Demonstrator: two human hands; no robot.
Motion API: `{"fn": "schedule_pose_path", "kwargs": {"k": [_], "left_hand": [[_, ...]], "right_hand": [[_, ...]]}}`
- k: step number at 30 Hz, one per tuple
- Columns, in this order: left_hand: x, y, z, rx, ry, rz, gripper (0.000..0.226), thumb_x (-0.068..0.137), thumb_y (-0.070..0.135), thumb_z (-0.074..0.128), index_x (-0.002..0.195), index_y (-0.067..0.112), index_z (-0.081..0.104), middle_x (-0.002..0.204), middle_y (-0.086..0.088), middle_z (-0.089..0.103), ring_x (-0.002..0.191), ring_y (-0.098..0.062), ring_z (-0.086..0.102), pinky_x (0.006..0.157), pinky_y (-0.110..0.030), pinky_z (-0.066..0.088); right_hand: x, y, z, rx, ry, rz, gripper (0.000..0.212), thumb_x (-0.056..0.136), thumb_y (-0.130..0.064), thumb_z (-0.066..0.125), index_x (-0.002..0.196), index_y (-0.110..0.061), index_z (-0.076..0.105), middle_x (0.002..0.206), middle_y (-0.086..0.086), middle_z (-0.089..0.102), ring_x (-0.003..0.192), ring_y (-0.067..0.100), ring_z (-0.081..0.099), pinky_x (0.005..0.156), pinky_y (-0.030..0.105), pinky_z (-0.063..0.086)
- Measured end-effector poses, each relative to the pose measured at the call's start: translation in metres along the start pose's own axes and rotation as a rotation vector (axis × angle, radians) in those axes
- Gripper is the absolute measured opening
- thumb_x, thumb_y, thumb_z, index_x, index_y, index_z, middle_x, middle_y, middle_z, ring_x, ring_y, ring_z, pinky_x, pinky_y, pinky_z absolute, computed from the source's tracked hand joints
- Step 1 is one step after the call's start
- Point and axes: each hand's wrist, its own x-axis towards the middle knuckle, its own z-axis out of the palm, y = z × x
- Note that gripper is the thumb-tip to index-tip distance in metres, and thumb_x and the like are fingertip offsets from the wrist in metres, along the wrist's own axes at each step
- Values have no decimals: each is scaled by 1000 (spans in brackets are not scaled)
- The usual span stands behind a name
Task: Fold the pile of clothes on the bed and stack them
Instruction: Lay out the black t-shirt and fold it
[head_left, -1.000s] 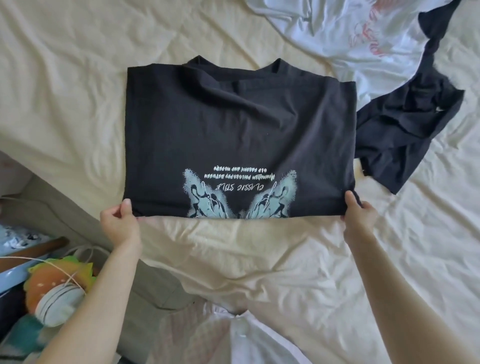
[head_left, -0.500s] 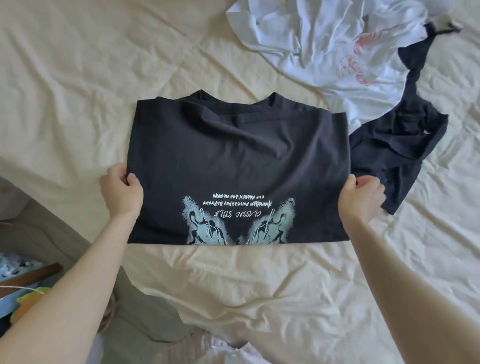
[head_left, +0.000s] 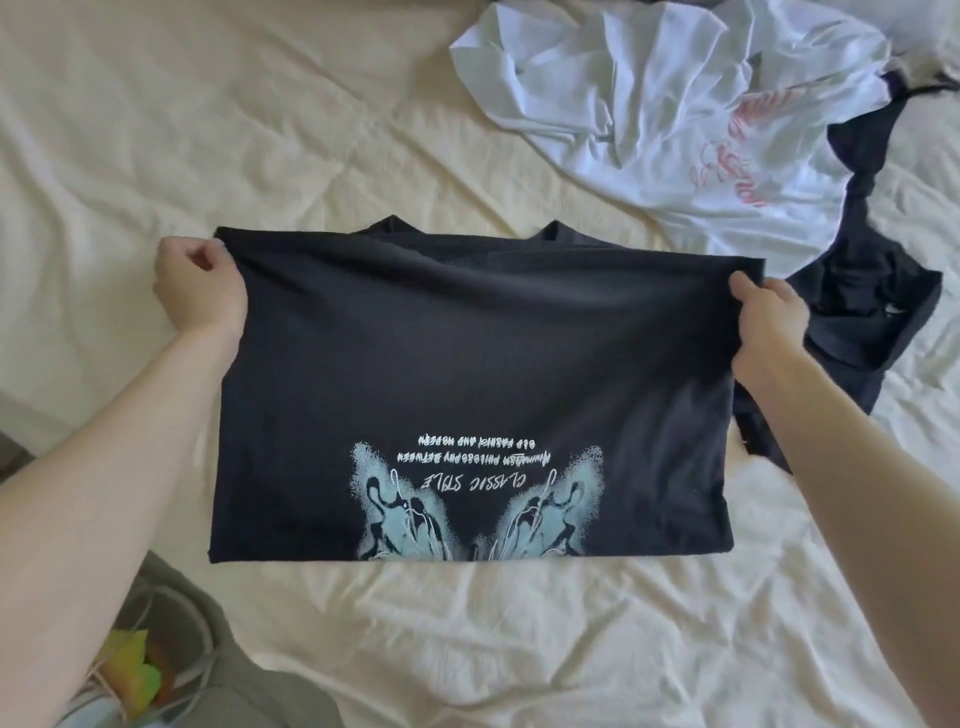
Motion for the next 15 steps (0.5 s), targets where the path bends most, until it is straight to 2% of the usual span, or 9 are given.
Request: {"fn": "schedule_pose_path", "kwargs": {"k": [2,4,6,8,9,10,12,13,15], "left_hand": [[4,2,-4,2,24,46,30,96,19,38,69,31,31,71,17,38,84,-14,43,73,-22,34],[9,4,-3,-10,26,76,30,97,20,35,71,32,29,72,17,37,82,-14,42,71,-17,32],[12,5,4,-23,7,69,29,97,20,35,72,31,31,72,16,37,71,-12,41,67,-14,33],[11,4,11,19,-46,33,21,97,21,37,77,26,39,70,15,38,63,-7,40,58,-11,36],[10,4,12,36,-68,16,12,97,23,39,86,23,44,71,15,41,66,-8,44,62,-11,39],[8,6,12,52,-89,17,7,97,26,41,96,20,46,77,13,48,75,-13,49,72,-16,42],[3,8,8,104,-106,111,29,96,29,42,120,13,45,107,-1,57,100,-23,52,88,-32,41],[-1,9,6,169,-89,194,40,96,28,40,131,10,40,124,-10,52,112,-29,48,93,-37,38],[-23,7,1,328,-55,421,49,96,24,37,142,10,32,143,-16,38,129,-34,36,102,-46,30]], "right_hand": [[2,4,-5,84,19,11,19,90,-23,61,71,-21,55,80,-5,59,82,14,57,76,28,49],[5,4,-4,99,32,16,19,89,-24,62,71,-21,56,78,-6,60,80,13,58,75,28,49],[9,3,2,59,50,6,19,89,-25,63,71,-21,58,77,-6,58,80,13,56,76,27,48],[12,2,9,-20,90,-8,12,90,-27,61,80,-20,61,80,-6,58,84,13,55,72,25,46],[12,2,11,-83,119,-26,11,90,-28,60,92,-18,64,88,-5,59,88,13,55,73,24,44],[10,2,12,-169,145,-73,22,91,-30,58,108,-17,62,100,-3,60,94,14,54,78,25,44],[2,4,11,-408,193,-243,42,93,-34,52,131,-15,49,125,4,52,110,19,51,92,30,41],[-6,6,10,-528,205,-355,47,95,-35,49,137,-15,43,134,7,46,119,22,47,98,35,37],[-31,19,10,-700,177,-589,50,98,-34,43,143,-13,37,145,11,39,132,27,37,106,41,28]]}}
